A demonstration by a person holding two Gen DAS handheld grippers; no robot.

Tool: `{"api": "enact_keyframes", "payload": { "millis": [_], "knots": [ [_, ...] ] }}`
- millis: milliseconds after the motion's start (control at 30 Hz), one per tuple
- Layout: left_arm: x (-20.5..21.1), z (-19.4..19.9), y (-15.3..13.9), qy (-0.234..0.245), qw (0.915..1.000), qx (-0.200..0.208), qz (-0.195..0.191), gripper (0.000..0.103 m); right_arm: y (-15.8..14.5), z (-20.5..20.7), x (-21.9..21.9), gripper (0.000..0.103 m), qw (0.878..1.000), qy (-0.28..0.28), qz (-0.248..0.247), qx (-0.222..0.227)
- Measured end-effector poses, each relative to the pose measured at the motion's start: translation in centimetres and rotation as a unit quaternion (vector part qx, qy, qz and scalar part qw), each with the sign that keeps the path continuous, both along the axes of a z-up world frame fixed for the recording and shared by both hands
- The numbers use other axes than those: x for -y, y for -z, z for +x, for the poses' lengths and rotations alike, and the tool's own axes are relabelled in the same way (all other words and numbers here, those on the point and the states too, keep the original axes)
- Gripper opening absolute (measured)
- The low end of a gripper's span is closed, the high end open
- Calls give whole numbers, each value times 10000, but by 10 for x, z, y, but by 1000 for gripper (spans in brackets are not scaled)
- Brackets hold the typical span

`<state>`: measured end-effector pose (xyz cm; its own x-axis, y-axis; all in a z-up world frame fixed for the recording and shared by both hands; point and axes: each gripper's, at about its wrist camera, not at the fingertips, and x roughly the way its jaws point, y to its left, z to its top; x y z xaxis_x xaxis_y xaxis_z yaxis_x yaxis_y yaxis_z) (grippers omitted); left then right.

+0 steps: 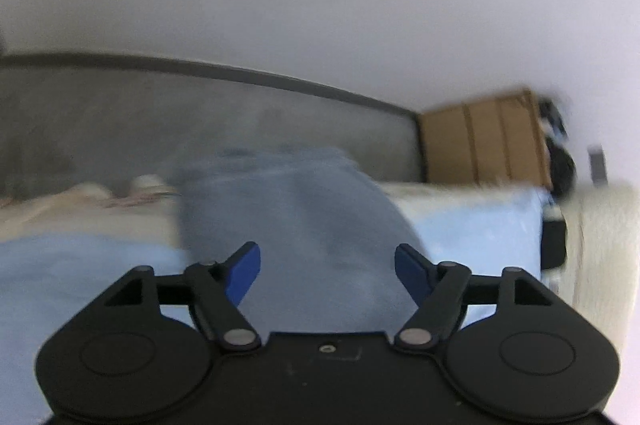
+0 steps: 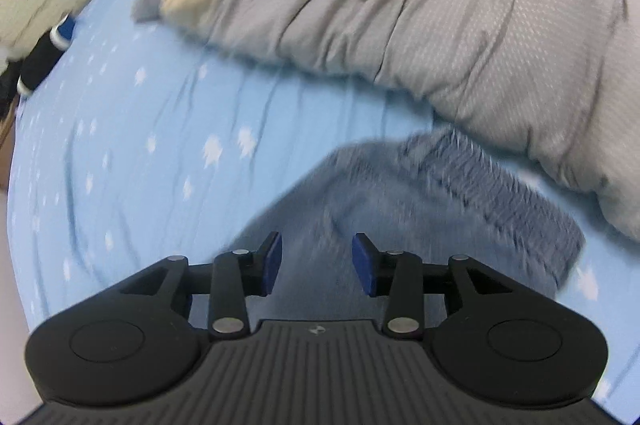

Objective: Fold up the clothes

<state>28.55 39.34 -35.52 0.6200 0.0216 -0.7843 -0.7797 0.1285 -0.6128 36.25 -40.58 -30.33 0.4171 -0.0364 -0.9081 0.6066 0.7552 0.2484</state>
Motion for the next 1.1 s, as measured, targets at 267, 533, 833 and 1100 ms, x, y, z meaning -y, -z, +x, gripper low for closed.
{"api": "enact_keyframes", "payload": {
  "millis": [267,533,833,1100],
  "knots": [
    [-32,-19,59,-655,9963,6,-563,73,-38,-47,-76,42,9976,-610,-208,-265],
    [-60,16,99,-422,9969,-83,-658,71,-57,-78,-116,43,9917,-1052,-553,-499],
    [-59,35,75,255,9992,294,-107,16,-54,-99,-129,43,9892,-1129,-548,-759],
    [-29,58,-37,1533,9753,1195,1046,12,-38,-95,-139,43,9916,-1215,-14,-450]
  ]
}}
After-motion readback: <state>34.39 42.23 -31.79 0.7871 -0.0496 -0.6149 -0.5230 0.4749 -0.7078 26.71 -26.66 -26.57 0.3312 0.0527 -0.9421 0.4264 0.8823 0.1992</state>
